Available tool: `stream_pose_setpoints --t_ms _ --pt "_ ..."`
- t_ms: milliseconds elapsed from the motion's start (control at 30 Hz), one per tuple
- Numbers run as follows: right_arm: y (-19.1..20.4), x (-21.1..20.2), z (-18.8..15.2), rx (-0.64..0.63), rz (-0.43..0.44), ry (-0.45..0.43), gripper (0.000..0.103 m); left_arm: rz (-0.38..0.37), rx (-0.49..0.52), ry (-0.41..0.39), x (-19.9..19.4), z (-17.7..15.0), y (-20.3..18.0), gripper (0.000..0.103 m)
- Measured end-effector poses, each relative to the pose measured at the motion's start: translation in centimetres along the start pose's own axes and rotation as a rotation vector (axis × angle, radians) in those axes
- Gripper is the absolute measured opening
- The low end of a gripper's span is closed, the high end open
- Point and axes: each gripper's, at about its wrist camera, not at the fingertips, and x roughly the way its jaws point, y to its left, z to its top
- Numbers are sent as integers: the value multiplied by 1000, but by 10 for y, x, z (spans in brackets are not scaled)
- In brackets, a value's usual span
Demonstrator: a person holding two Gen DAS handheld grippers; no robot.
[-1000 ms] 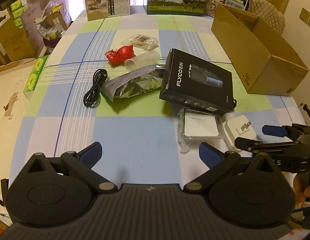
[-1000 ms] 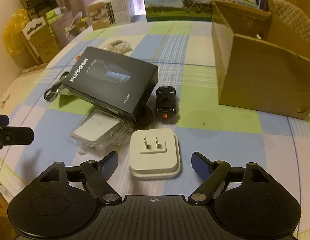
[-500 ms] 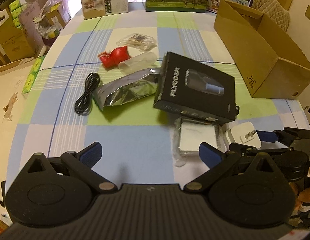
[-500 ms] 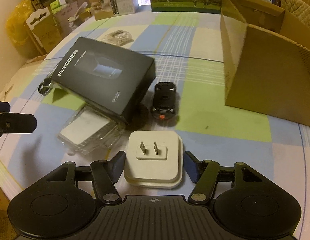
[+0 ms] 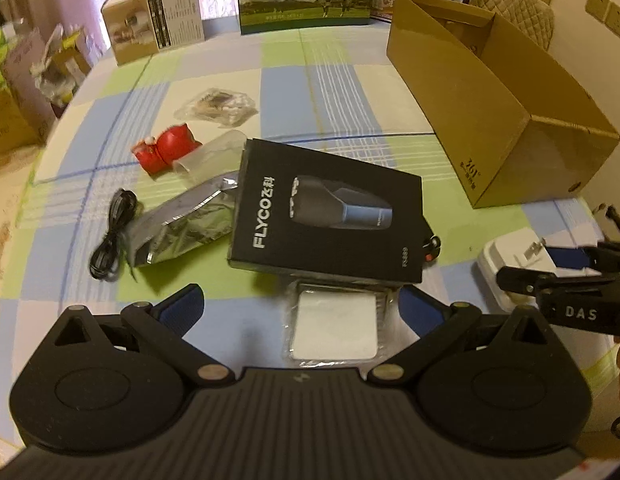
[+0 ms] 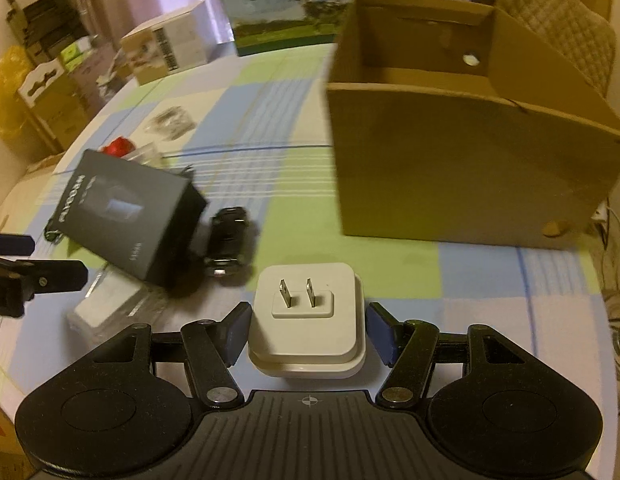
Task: Organize objects
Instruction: 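Grasp the black FLYCO box with the left tool while the right tool grasps the white plug, then carry the black box and white plug in both tools over the cardboard box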
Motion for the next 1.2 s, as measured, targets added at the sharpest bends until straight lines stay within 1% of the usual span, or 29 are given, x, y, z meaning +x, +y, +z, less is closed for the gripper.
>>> stream_pose_setpoints --t_ms 100,133,200,267,367,433,467,533,600,633,667,700,733,767,800,833,867,967,1033,1200 --pt "-16 -3 -1 32 -9 8 59 -51 -68 -3 3 1 10 102" --pt "-22 -3 -1 43 -11 11 59 -70 -100 -2 3 1 15 102" --pt "-32 -4 0 61 -16 15 59 -129 -190 -7 7 -1 28 102" --pt "-40 -5 1 71 -21 17 59 -195 -307 -29 12 -7 42 102" --pt "-48 -7 3 76 -25 14 59 -305 -523 -38 28 -16 66 102" --pt "-52 -9 4 74 -25 13 59 -358 -633 -71 35 -22 79 102" --pt "-54 -10 4 73 -26 14 59 -377 -665 -89 39 -24 83 102" --pt "-57 -10 3 74 -30 18 59 -402 -696 -118 47 -25 89 102" --pt "-60 -11 3 76 -35 21 59 -417 -726 -136 56 -26 95 99" --pt "-62 -12 2 77 -38 21 59 -426 -754 -139 59 -27 98 95" --pt "-64 -14 2 78 -42 20 59 -442 -779 -145 62 -27 101 89" --pt "-66 -15 2 80 -44 19 59 -462 -799 -154 63 -28 103 84" --pt "-69 -17 2 84 -48 16 59 -472 -803 -165 62 -28 104 77" --pt "-71 -18 2 87 -52 14 59 -468 -792 -171 61 -27 104 65" --pt "-73 -19 2 92 -57 13 59 -464 -768 -176 59 -24 102 63" --pt "-76 -20 2 97 -61 11 59 -460 -748 -182 57 -22 100 57" --pt "-78 -21 2 102 -65 9 59 -452 -732 -184 55 -18 98 54" --pt "-84 -25 3 113 -71 0 59 -428 -691 -203 43 -8 89 47" --pt "-87 -29 3 116 -72 -5 59 -409 -660 -208 36 0 80 45" --pt "-91 -39 5 108 -70 -26 59 -360 -546 -250 15 23 55 39"
